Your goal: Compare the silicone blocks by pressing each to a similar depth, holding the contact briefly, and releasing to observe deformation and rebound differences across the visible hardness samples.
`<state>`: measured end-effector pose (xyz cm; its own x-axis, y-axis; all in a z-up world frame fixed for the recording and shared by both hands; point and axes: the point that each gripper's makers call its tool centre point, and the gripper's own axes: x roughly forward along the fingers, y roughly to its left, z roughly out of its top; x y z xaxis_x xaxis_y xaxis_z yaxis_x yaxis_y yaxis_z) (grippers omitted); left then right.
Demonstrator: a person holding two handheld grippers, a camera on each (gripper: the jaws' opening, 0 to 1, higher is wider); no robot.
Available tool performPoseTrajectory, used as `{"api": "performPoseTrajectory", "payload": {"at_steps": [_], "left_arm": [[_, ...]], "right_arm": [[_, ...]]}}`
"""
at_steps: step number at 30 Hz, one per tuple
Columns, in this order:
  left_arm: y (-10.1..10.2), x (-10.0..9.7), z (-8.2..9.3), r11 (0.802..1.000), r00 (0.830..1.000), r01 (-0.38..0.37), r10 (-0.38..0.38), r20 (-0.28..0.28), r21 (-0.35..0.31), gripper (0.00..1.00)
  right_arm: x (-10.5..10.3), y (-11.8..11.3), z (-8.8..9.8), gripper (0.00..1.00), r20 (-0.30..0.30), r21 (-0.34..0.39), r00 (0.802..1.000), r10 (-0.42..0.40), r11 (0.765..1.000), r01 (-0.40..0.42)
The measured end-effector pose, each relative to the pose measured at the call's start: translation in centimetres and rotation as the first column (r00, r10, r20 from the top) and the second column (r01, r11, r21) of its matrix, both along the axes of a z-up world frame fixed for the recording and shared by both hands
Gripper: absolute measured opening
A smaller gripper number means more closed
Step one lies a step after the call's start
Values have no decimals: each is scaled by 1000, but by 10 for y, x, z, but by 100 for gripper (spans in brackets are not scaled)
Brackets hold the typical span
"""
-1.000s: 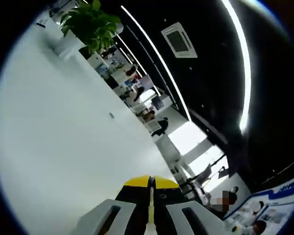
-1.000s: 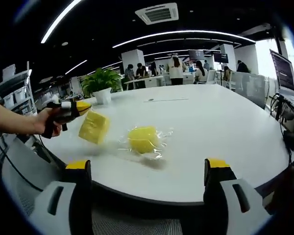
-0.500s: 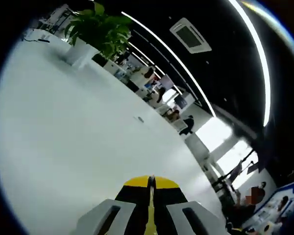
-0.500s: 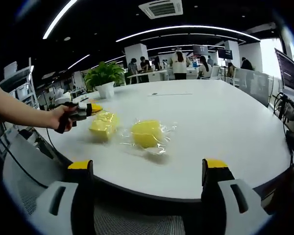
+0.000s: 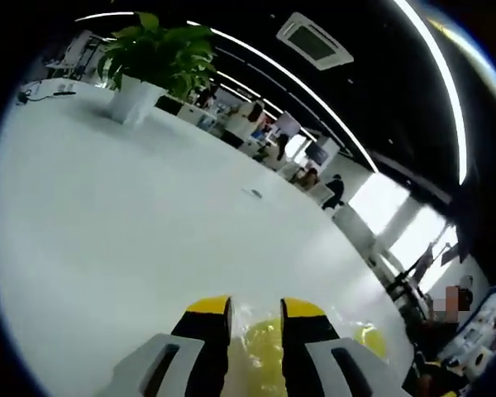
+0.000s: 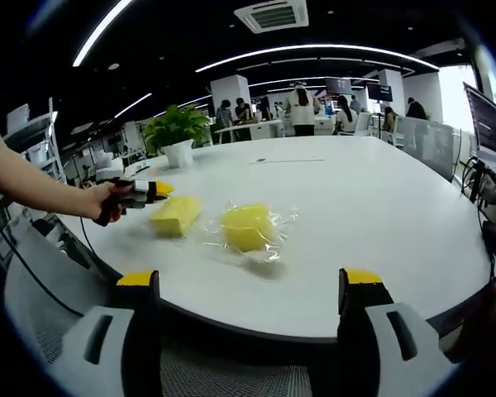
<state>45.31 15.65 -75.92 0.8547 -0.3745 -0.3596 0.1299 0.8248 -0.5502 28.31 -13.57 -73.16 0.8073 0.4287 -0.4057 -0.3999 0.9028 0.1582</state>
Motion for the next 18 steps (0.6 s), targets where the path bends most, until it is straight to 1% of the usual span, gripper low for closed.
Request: {"api": "performPoseTrajectory", "payload": {"at_steps": [1, 3, 5, 7, 10, 11, 12, 13, 14, 15, 16, 17, 18], "left_arm": [[0, -3, -1, 998, 1000, 24, -25, 8, 53, 27], [0, -6, 1, 997, 999, 33, -34, 17, 75, 28], [2, -7, 4, 996, 999, 31, -33, 24, 88, 32], [5, -9, 11, 992, 997, 33, -41, 60, 122, 37], [6, -12, 20, 984, 993, 48, -65, 98, 170, 46], [-1, -29, 34, 981, 984, 90, -114, 138, 171, 54], [-6, -37, 35, 974, 978, 133, -159, 139, 182, 55], [-7, -43, 36, 966, 973, 156, -187, 135, 208, 56], [-7, -52, 37, 953, 966, 180, -218, 137, 245, 56], [-7, -59, 40, 947, 962, 190, -232, 143, 258, 58], [-6, -64, 44, 948, 964, 184, -226, 142, 259, 61], [-5, -69, 48, 944, 961, 184, -231, 152, 273, 66], [-5, -74, 62, 936, 946, 178, -248, 211, 302, 71]], "right_arm": [[0, 0, 0, 83, 0, 0, 1000, 0, 1000, 0], [0, 0, 0, 83, -2, 0, 1000, 1, 1000, -1], [-1, 0, -1, 83, -5, 0, 1000, 3, 1000, -3], [-1, 0, -1, 83, -6, 0, 1000, 5, 1000, -5], [-1, 1, -1, 83, -6, 0, 1000, 7, 1000, -7], [0, 0, 2, 84, 15, 7, 1000, 4, 1000, -4], [0, 0, 2, 84, 16, 7, 1000, 4, 1000, -4], [0, 1, 3, 84, 18, 8, 1000, 8, 1000, -8], [0, 1, 3, 84, 19, 9, 1000, 9, 1000, -9], [0, 1, 3, 84, 20, 10, 1000, 11, 1000, -11], [0, 1, 3, 84, 20, 10, 1000, 12, 1000, -13], [0, 1, 3, 84, 22, 10, 1000, 12, 1000, -13], [0, 1, 4, 84, 24, 11, 1000, 12, 1000, -12]]}}
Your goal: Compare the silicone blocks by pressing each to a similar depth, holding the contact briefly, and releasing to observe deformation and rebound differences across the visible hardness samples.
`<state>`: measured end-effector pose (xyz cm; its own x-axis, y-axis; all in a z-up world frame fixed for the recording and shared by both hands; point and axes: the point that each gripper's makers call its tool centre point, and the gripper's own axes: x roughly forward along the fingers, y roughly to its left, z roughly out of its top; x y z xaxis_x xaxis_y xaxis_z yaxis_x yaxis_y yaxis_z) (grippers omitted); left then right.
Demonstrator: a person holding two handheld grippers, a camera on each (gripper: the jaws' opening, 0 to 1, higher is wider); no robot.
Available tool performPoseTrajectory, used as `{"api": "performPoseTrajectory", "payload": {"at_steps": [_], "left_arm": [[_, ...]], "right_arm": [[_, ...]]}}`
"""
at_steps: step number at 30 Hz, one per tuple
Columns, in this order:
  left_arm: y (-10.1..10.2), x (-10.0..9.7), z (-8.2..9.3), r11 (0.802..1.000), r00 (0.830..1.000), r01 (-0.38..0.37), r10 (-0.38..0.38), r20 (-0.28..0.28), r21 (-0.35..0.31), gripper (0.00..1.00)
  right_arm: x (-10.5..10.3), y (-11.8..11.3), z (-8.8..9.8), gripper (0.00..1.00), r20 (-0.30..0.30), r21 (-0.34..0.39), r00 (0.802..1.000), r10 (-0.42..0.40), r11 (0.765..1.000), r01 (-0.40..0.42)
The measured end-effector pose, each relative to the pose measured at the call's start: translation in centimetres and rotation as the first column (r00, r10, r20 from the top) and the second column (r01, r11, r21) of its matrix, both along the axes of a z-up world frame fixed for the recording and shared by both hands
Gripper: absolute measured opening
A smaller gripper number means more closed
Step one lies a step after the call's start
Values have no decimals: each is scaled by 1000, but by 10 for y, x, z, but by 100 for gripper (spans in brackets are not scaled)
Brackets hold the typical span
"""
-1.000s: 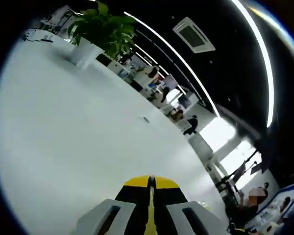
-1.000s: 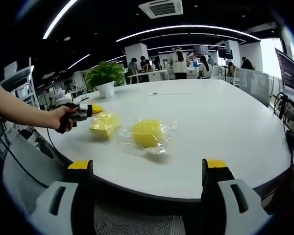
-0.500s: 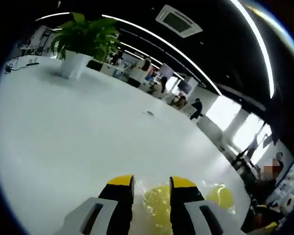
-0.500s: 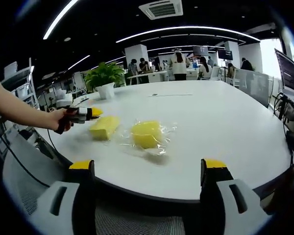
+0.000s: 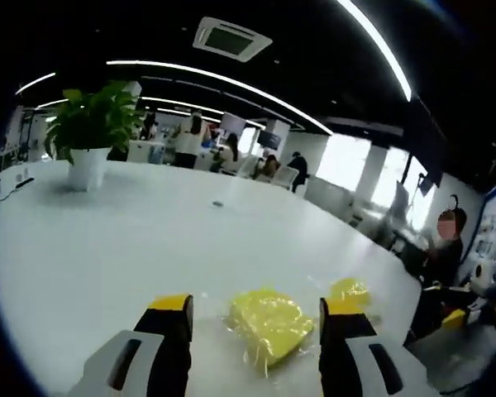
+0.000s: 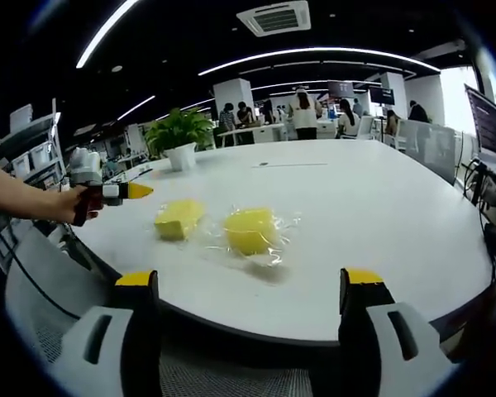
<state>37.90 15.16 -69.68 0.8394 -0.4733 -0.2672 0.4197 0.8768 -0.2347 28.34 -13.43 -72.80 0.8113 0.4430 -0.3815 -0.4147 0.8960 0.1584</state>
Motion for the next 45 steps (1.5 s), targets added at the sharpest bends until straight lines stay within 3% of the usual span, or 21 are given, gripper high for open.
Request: {"api": "performPoseTrajectory", "payload": {"at_steps": [2, 6, 9, 16, 18, 24, 34, 39, 45], "left_arm": [[-5, -14, 15, 998, 998, 42, -44, 42, 38, 77], [-14, -40, 30, 995, 994, 90, -92, 57, 39, 79], [-22, -57, 29, 985, 988, 134, -142, 65, 105, 82], [-31, -83, 21, 984, 988, 149, -153, 32, 100, 94], [-27, -86, 21, 983, 990, 134, -138, 25, 125, 100], [-15, -95, 20, 984, 993, 104, -110, 36, 146, 100], [-1, -118, -13, 979, 996, 88, -85, -26, 185, 100], [8, -118, -21, 990, 997, 62, -55, -60, 127, 100], [7, -118, -23, 989, 996, 69, -61, -63, 131, 100]], "right_arm": [[0, 0, 0, 84, 1, 0, 1000, 0, 1000, 0], [-1, 1, 0, 83, 4, 2, 1000, 5, 1000, -5], [-1, 0, 0, 83, 5, 2, 1000, 2, 1000, -2], [-2, 0, 0, 83, 6, 0, 1000, 0, 1000, 0], [-3, 1, -1, 83, 0, 2, 1000, 3, 1000, -3], [-3, 2, -3, 83, -16, 1, 1000, 13, 1000, -13], [-3, 2, -3, 87, -12, -6, 1000, 16, 1000, -16], [-4, 2, -3, 89, -14, -7, 1000, 15, 1000, -15], [-4, 1, -4, 92, -19, -6, 1000, 9, 1000, -9]]}}
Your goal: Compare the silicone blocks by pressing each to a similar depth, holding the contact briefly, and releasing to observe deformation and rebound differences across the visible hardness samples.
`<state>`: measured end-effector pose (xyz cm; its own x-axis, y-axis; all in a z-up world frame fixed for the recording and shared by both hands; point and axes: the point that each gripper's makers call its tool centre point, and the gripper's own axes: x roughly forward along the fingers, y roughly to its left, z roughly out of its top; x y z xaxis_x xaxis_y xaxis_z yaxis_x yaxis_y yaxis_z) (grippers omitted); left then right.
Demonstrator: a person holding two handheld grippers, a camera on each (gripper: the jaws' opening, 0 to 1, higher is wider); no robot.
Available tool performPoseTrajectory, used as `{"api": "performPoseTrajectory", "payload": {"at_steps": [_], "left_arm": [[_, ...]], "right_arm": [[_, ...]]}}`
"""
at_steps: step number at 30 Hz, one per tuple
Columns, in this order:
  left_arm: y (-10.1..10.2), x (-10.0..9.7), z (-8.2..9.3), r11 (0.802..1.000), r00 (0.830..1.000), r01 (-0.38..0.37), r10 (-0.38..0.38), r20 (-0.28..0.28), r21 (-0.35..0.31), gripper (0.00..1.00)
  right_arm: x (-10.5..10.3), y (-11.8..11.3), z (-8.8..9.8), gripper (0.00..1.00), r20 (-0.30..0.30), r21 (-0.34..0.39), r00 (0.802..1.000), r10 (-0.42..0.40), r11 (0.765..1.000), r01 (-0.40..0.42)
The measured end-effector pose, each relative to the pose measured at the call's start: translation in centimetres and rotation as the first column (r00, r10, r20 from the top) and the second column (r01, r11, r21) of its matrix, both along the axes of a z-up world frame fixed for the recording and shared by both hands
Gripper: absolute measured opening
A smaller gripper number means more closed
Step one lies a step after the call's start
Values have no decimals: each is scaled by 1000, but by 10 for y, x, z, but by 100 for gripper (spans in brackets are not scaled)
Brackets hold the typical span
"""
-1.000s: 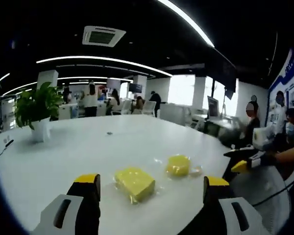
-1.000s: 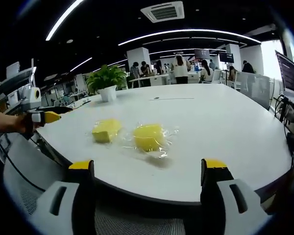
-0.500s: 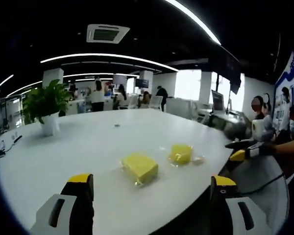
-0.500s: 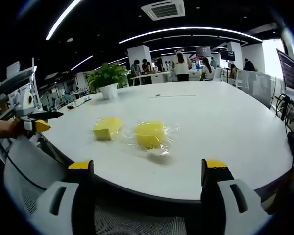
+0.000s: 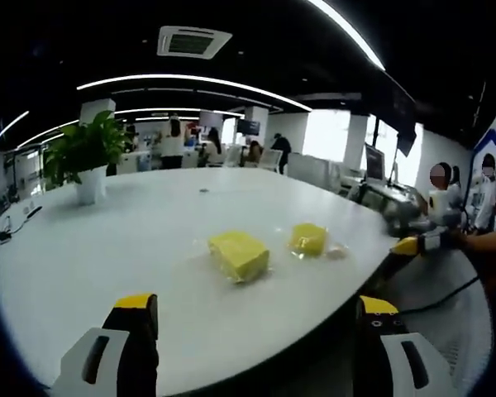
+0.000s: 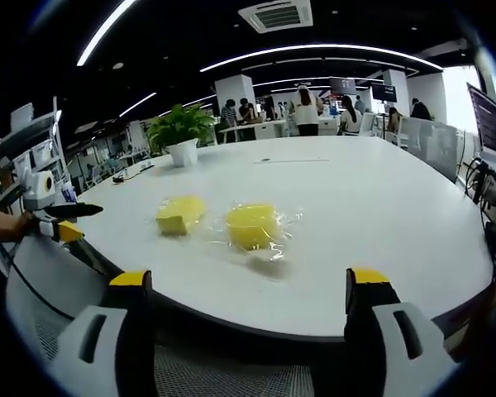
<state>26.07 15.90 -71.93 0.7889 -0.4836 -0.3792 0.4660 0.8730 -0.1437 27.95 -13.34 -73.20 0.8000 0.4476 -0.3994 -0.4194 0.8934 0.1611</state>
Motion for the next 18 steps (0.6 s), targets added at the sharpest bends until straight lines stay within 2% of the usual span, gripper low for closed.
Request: {"api": "performPoseTrajectory", "payload": {"at_steps": [11, 14, 18], "left_arm": [[-2, -2, -4, 1000, 1000, 7, -7, -30, -6, 100], [-2, 0, -3, 999, 998, 10, -13, -54, -49, 100], [-3, 4, -1, 999, 998, 22, -25, -59, -50, 100]], "right_arm": [[-1, 0, -1, 91, -8, 6, 1000, -2, 1000, 2], [-1, 1, -1, 90, -12, 9, 1000, 3, 1000, -3], [-1, 1, -1, 90, -12, 11, 1000, 3, 1000, -3]]}}
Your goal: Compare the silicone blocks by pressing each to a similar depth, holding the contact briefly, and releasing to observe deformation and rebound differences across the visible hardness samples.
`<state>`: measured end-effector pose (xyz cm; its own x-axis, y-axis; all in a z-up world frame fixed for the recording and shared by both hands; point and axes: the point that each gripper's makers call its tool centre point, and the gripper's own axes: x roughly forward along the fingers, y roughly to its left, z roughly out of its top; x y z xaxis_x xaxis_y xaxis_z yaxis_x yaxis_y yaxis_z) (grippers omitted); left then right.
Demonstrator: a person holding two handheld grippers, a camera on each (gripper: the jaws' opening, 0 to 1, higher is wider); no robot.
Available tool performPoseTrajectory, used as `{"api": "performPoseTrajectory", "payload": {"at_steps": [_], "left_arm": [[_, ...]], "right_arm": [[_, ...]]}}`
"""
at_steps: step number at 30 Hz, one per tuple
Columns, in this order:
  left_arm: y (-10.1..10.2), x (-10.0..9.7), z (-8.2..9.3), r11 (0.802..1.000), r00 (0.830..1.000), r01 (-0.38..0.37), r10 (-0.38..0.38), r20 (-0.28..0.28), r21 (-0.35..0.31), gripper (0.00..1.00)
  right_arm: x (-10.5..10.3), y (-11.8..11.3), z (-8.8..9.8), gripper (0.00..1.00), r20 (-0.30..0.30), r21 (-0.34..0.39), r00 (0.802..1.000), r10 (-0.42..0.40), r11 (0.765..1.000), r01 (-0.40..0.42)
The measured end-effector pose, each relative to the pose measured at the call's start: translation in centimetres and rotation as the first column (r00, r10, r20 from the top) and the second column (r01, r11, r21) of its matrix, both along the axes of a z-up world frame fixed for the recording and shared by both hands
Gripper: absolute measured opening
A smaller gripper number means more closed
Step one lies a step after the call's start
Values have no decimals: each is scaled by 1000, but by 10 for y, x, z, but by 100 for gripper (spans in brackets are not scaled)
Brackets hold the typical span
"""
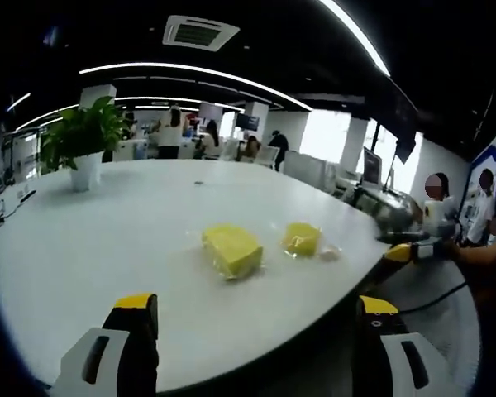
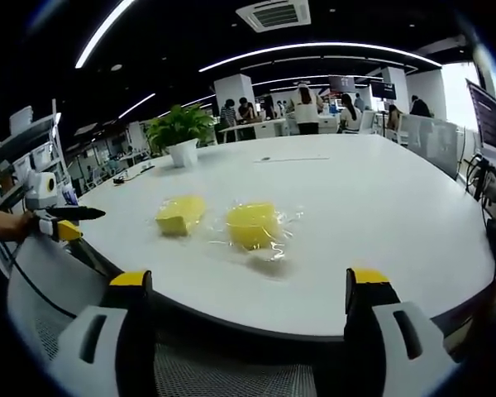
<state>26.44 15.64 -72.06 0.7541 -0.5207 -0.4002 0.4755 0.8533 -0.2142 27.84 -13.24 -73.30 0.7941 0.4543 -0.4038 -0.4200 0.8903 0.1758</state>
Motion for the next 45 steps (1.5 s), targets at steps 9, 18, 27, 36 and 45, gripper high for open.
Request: {"api": "performPoseTrajectory", "payload": {"at_steps": [9, 18, 27, 36, 45], "left_arm": [[-28, 11, 23, 993, 993, 121, -121, 1, -4, 90], [-89, 65, 52, 964, 974, 224, -224, 14, -145, 80], [-127, 110, 21, 950, 968, 190, -224, -114, -249, 70], [-155, 155, -10, 960, 960, 151, -199, -196, -236, 56], [-166, 191, -35, 960, 946, 29, -116, -304, -279, 53]], "right_arm": [[1, 0, 0, 90, 1, 5, 1000, -5, 1000, 5], [1, 0, 2, 90, 8, 12, 1000, -11, 1000, 11], [3, 0, 4, 90, 23, 28, 1000, -13, 1000, 12], [4, 0, 6, 90, 28, 35, 1000, -10, 999, 9], [5, -1, 3, 89, 13, 27, 1000, -12, 1000, 11]]}}
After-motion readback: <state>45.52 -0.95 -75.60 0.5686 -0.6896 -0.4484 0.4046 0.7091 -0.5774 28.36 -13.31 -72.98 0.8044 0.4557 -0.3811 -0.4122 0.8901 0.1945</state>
